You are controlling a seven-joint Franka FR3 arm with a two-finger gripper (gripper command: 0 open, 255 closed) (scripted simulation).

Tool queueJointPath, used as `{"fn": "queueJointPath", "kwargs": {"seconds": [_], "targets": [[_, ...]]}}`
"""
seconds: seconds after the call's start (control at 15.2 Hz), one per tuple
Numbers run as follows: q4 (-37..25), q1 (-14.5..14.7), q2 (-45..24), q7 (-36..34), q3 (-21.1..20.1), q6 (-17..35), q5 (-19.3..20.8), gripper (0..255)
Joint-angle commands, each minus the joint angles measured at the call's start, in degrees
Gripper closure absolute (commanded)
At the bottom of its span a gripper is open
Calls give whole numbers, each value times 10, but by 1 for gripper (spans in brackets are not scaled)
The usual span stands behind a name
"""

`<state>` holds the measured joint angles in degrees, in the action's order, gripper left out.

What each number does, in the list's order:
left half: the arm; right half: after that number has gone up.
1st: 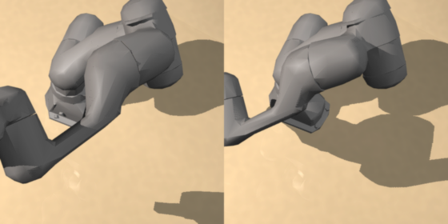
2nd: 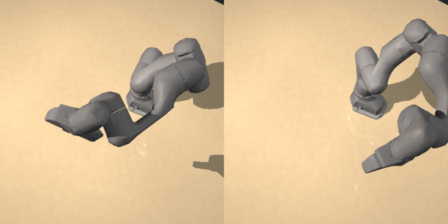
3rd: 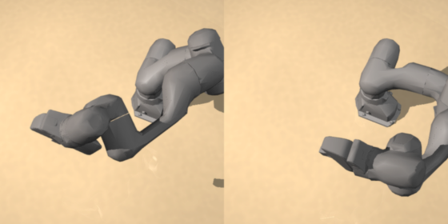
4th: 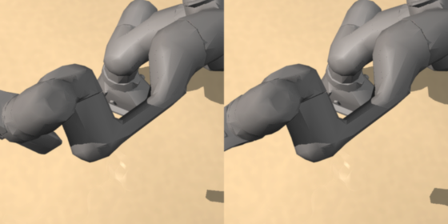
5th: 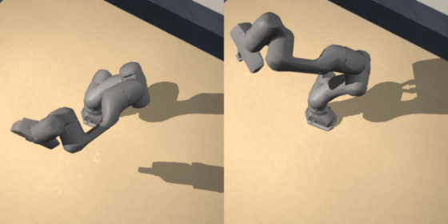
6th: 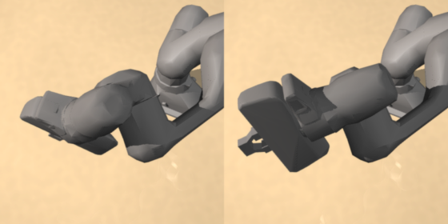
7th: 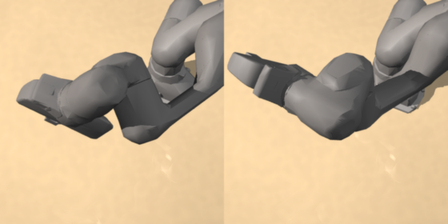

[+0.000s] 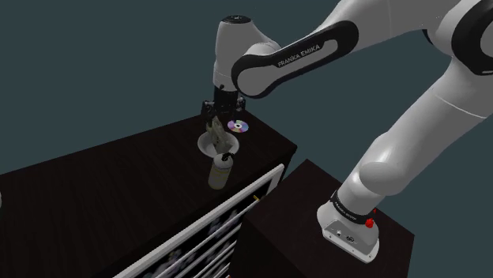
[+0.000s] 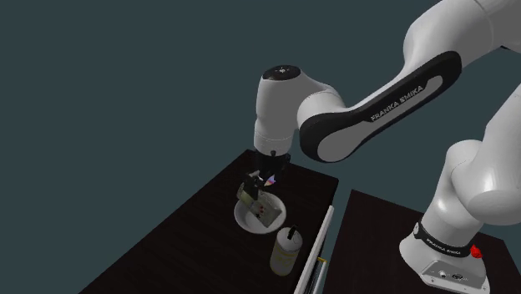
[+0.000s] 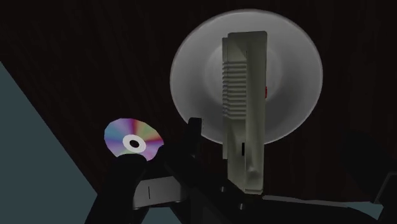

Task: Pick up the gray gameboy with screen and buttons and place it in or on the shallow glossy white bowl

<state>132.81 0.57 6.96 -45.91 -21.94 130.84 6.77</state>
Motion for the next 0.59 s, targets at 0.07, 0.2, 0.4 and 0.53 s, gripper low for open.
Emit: {"fn": "queueJointPath", "kwargs": {"seconds": [0.07, 0.2, 0.4, 0.53], "targets": [[-23, 5, 29, 11, 0, -51, -18, 0], [-23, 5, 29, 11, 1, -51, -18, 0], [-23, 5, 29, 11, 1, -51, -18, 0], [-23, 5, 29, 11, 1, -51, -18, 0]]}}
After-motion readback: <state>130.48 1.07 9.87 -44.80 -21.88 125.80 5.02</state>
